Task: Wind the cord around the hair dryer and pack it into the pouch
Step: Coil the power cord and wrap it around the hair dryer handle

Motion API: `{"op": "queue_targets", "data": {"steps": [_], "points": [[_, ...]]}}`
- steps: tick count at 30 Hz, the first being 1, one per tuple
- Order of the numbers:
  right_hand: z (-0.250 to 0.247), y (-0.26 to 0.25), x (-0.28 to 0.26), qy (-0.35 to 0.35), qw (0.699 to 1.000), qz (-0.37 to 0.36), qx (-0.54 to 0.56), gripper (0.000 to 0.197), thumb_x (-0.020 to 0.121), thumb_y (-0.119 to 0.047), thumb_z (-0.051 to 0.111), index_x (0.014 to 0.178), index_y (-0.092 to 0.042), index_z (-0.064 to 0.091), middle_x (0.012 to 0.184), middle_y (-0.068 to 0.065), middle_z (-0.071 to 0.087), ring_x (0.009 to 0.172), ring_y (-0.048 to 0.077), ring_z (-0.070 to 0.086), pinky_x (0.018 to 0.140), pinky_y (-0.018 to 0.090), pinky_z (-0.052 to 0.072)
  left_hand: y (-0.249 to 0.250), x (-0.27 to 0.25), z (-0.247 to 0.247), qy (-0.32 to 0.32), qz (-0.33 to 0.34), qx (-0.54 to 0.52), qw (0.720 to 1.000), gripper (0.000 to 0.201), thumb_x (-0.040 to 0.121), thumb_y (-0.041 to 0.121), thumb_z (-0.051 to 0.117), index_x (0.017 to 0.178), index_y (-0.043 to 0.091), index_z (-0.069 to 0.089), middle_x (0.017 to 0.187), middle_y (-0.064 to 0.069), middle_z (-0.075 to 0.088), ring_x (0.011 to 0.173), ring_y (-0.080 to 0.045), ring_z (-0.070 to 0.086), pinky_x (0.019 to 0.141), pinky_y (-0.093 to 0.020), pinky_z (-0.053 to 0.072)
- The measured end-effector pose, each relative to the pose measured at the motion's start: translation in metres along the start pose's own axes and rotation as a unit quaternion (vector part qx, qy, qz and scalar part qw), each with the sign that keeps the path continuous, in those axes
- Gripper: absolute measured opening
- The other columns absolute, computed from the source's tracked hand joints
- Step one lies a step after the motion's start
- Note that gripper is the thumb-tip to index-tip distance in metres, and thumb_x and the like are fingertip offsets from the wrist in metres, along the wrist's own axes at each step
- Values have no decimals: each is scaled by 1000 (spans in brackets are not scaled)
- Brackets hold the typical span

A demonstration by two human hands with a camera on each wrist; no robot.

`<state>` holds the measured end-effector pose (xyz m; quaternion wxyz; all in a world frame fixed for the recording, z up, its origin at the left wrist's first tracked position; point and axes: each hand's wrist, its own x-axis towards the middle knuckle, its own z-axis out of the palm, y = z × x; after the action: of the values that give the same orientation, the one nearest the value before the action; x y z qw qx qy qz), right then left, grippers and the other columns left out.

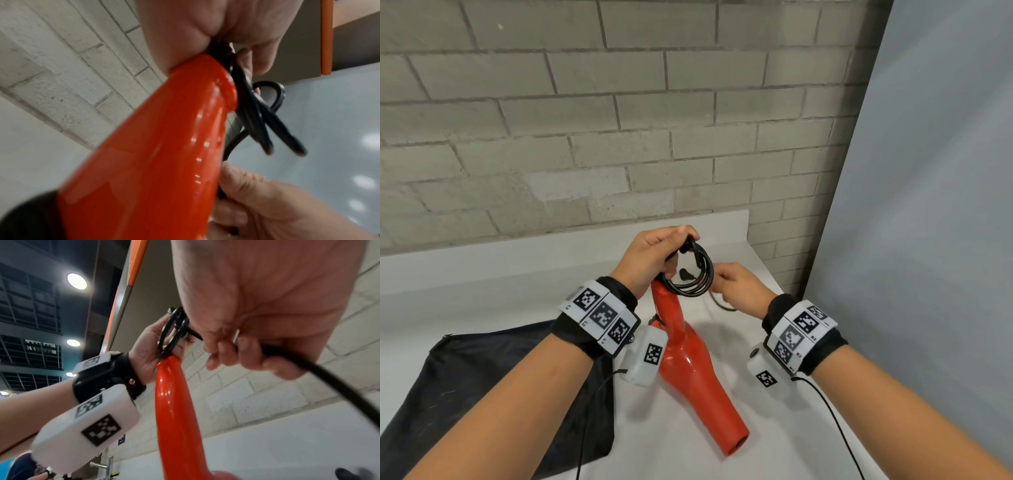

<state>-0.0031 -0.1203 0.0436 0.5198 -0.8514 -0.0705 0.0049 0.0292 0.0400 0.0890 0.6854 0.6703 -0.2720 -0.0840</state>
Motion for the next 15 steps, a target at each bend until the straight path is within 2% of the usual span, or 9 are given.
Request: {"op": "queue_targets", "data": {"steps": [2,4,6,7,9,12,15], "points": [[-6,-5,3,41,999,-21,-9,29,93,-9,45,67,-11,56,44,-14,48,39,-7,45,46,8,33,2,-1,2,21,5,14,1000,11,72,30,61,68,24,70,47,3,39,36,-6,29,39,-16,28],[-12,-10,8,80,996,-32,1,28,93,-7,44,68,-16,55,55,-10,46,38,-8,47,43,6,35,2,-1,3,33,6,27,999,13,76,16,66,66,23,69,50,0,41,36,-7,28,39,-18,27],[-18,-15,13,115,993,-37,-1,28,94,-7,41,73,-19,55,60,-6,42,39,-4,46,40,9,34,1,-1,3,39,0,38,999,17,81,7,62,75,22,69,50,2,46,36,-8,31,40,-18,31],[-21,-17,16,130,991,-42,-2,31,94,-7,39,71,-21,53,61,-5,43,44,-1,45,45,10,33,2,-1,2,34,-2,47,998,17,82,6,61,81,22,68,50,4,47,37,-8,32,41,-17,33],[-28,-22,21,153,987,-44,4,35,95,-7,36,68,-24,49,63,-4,45,55,3,40,55,16,30,1,-1,0,12,0,70,997,20,81,6,62,86,25,67,56,0,46,39,-7,35,44,-17,36],[-34,-33,25,178,983,-50,4,37,95,-8,37,65,-26,48,63,-5,47,56,3,41,55,18,29,1,-1,-1,-9,1,71,997,23,79,7,65,83,29,69,62,-5,44,42,-9,35,45,-18,35],[-37,-45,24,188,979,-75,-20,37,93,-7,40,63,-27,48,63,-6,49,52,-2,46,55,17,31,2,-2,2,3,13,44,999,14,74,17,66,75,30,71,55,4,49,42,-9,32,44,-18,34]]}}
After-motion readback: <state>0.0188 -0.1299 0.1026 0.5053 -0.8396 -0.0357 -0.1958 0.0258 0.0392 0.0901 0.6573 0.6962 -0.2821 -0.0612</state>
